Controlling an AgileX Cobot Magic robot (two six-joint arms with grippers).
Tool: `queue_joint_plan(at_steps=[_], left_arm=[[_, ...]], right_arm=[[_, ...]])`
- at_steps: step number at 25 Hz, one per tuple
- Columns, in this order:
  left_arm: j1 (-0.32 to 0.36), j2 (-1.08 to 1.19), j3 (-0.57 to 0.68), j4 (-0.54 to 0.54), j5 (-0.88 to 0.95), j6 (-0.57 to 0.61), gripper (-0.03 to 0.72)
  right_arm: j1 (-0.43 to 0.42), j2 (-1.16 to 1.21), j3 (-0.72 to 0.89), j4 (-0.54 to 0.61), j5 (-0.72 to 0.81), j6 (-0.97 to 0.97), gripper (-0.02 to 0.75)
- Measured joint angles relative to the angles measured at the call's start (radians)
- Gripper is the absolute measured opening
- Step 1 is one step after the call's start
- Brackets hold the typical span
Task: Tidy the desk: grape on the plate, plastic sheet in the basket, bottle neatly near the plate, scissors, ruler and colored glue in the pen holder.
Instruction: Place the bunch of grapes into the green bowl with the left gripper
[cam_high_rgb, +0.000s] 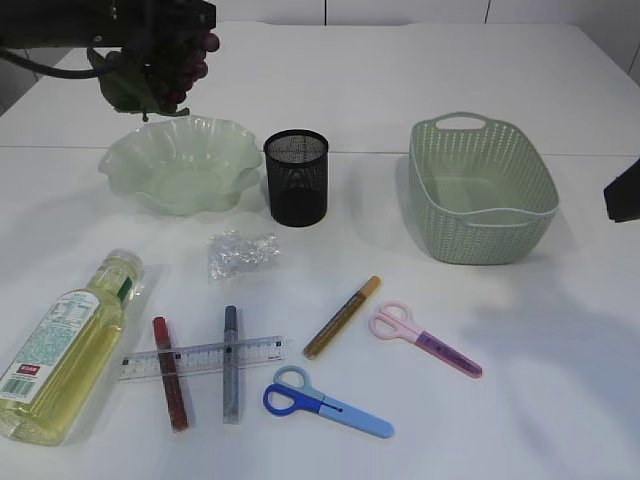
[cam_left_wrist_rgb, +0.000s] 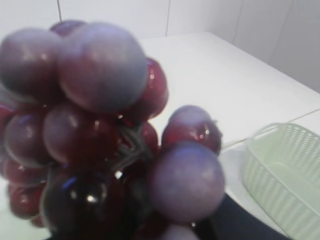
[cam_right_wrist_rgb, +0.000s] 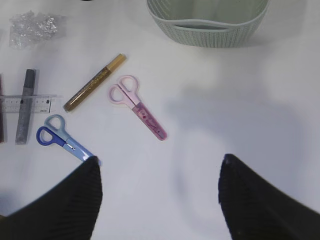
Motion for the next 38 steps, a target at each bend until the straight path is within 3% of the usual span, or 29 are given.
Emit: queue_joint_plan(at_steps=[8,17,24,27,33,38], left_arm=[[0.032,0.217,-0.127,-0.005,-0.010,0.000,0.187],[0.098,0.318,-0.136,-0.005,-0.008,0.000,0.187],[0.099,0.334,-0.155,-0.005,-0.003,0.021,0.200],[0.099,0.353,-0.181,-0.005,0.003,0.027,0.264],[0.099,0.363,-0.188,-0.007,0.014,0.027,0.486],[0.099,0.363,-0.190,-0.007,0.020,0.027,0.518]], right_arm=[[0.000,0.048,0.000,-0.004,0.000,0.000,0.565],[0.000,0.095,0.000,-0.017,0.002,0.000,0.565],[0.000,0.100,0.000,-0.020,0.002,0.000,0.565],[0.000,0.100,0.000,-0.020,0.002,0.000,0.565],[0.000,0.100,0.000,-0.021,0.004,0.000,0.565],[0.000,0.100,0.000,-0.021,0.006,0.000,0.565]])
